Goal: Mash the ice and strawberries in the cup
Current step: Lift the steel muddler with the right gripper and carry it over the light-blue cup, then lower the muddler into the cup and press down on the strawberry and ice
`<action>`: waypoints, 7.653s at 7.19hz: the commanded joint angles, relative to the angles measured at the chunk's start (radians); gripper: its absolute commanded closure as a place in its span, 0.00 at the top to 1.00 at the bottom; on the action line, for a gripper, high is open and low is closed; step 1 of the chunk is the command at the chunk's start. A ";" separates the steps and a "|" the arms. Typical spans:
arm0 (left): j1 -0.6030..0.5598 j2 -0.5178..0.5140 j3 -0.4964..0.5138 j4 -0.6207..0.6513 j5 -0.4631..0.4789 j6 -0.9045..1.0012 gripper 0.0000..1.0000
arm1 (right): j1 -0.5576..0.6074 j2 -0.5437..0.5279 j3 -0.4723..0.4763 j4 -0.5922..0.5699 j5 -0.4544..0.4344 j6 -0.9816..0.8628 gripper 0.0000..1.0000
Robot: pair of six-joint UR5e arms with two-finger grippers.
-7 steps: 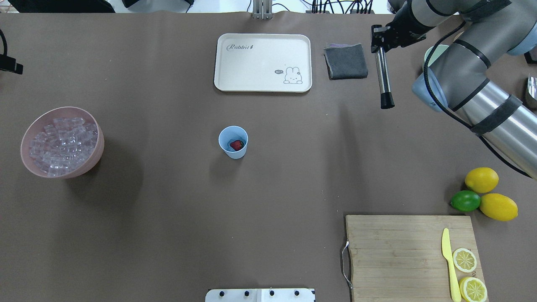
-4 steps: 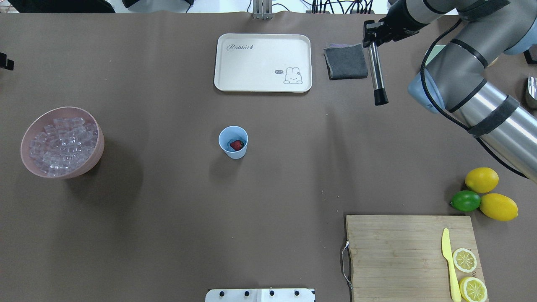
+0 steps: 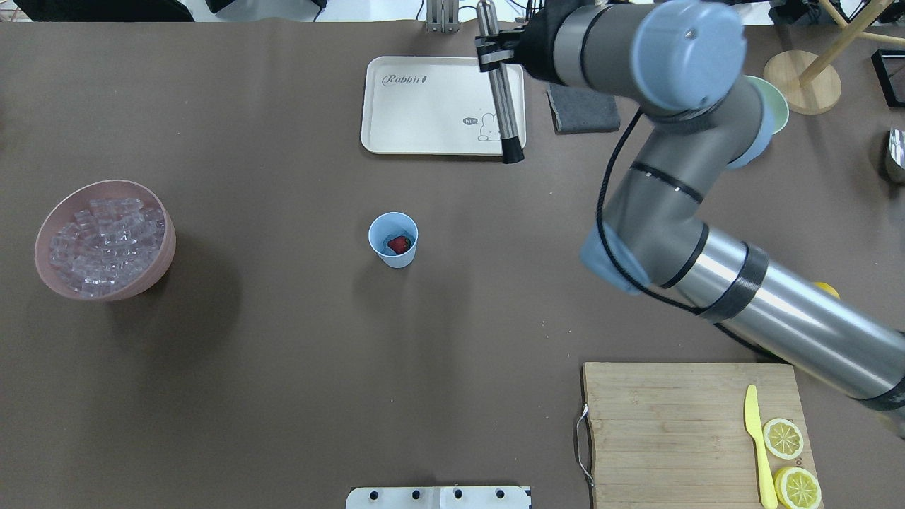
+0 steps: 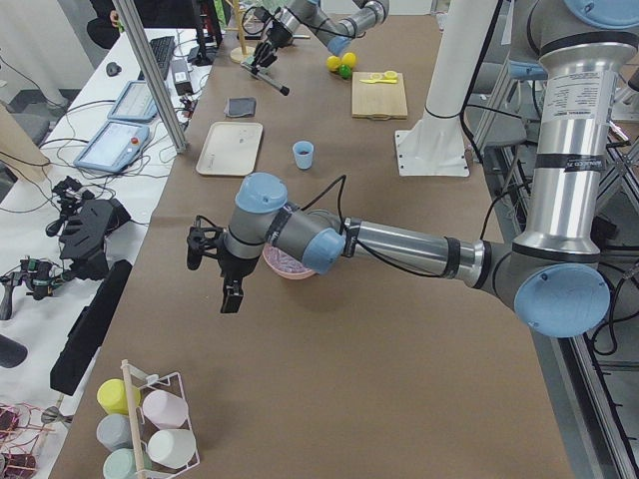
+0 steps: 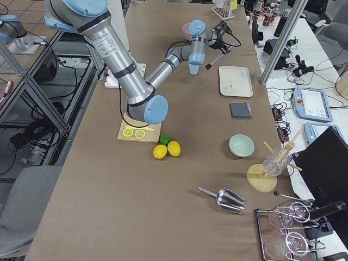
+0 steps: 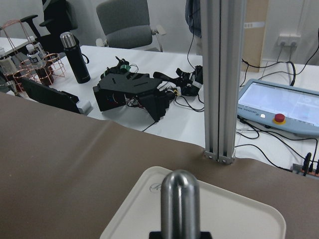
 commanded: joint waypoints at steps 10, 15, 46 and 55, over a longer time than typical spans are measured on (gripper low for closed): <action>-0.098 0.020 0.133 -0.011 -0.009 0.009 0.98 | -0.295 0.062 -0.123 0.266 -0.496 0.033 0.00; -0.098 0.020 0.147 -0.013 -0.010 0.009 0.98 | -0.352 0.053 -0.165 0.278 -0.604 0.033 0.00; -0.095 0.004 0.181 -0.013 -0.010 0.009 0.98 | -0.405 0.081 -0.286 0.361 -0.714 -0.020 0.00; -0.095 0.013 0.182 -0.030 -0.010 0.007 0.98 | -0.392 0.093 -0.222 0.354 -0.711 -0.032 0.00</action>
